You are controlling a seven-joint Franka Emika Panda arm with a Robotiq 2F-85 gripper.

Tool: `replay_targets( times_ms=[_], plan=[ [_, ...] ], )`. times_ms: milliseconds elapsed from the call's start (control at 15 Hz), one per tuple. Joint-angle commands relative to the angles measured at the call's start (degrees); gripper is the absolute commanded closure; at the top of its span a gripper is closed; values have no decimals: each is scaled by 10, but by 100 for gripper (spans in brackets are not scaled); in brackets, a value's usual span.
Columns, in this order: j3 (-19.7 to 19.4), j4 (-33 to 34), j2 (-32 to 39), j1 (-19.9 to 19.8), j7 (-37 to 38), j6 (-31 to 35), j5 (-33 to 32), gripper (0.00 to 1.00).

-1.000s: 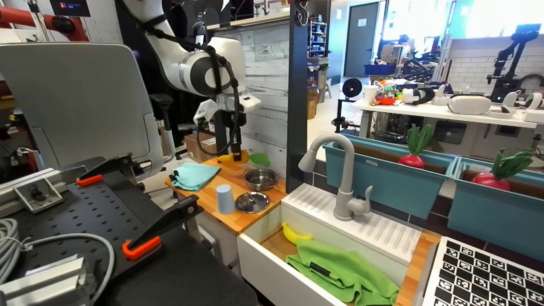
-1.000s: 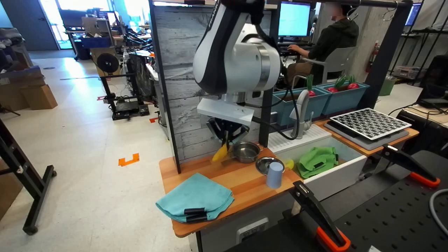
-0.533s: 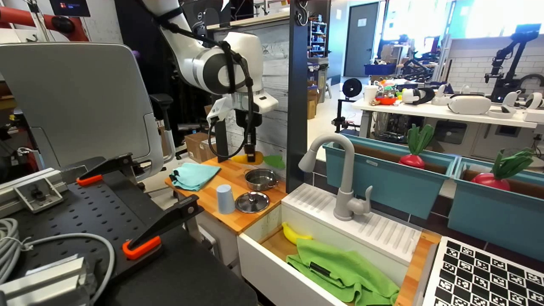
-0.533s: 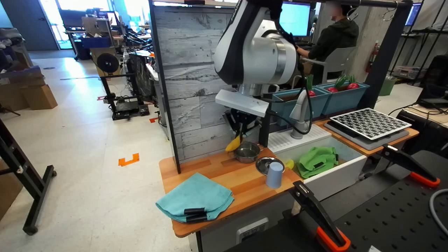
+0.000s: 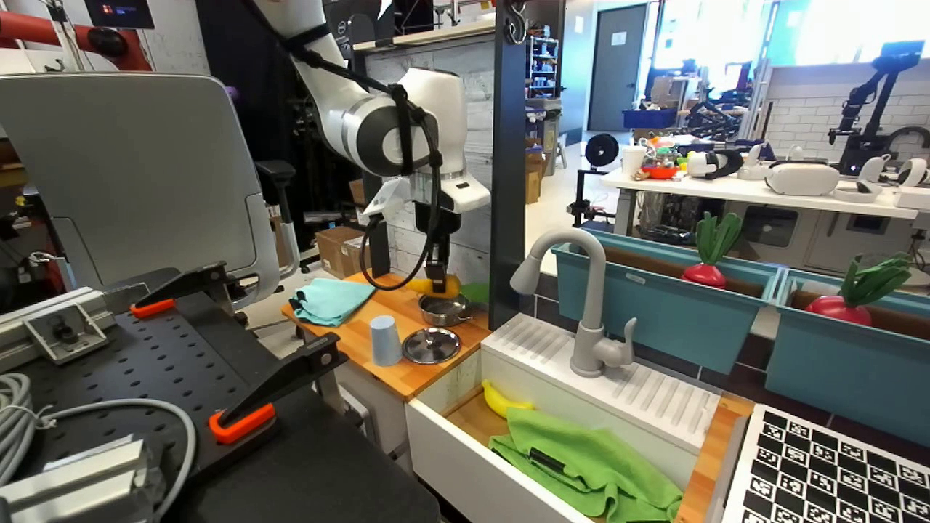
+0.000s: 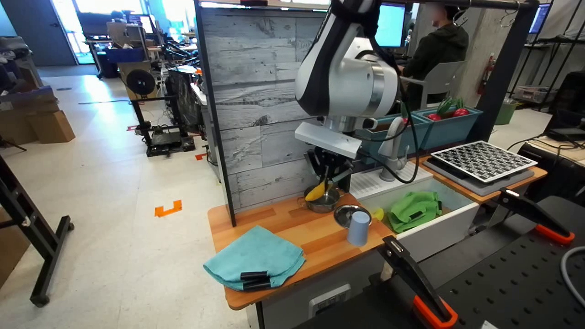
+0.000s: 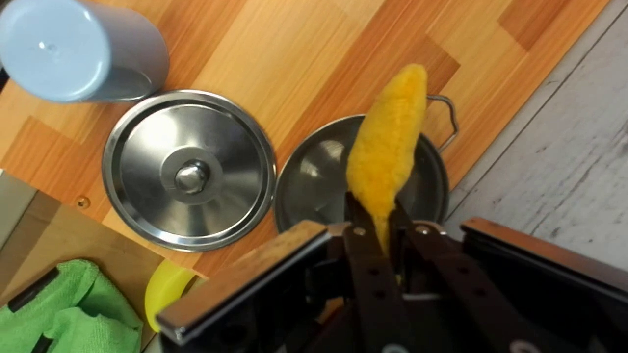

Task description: Put the plush in the bowl, wipe the counter with the blue towel and move the faucet to the center

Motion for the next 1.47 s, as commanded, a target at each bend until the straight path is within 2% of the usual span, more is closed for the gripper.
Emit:
replay_targets(
  times_ms=[0, 200, 267, 333, 400, 933, 1133, 1400],
  plan=[
    [2, 27, 23, -8, 9, 3, 16, 97],
    [-3, 42, 37, -6, 24, -1, 13, 97],
    [-4, 45, 41, -6, 29, 0, 14, 64],
    [-1, 47, 43, -8, 29, 0, 14, 64],
    [1, 49, 45, -10, 30, 1, 14, 58],
    [24, 20, 9, -36, -2, -6, 17, 1],
    [26, -8, -4, -26, -22, -1, 10, 0],
    [11, -39, -15, 22, -29, 9, -10, 0]
  ],
)
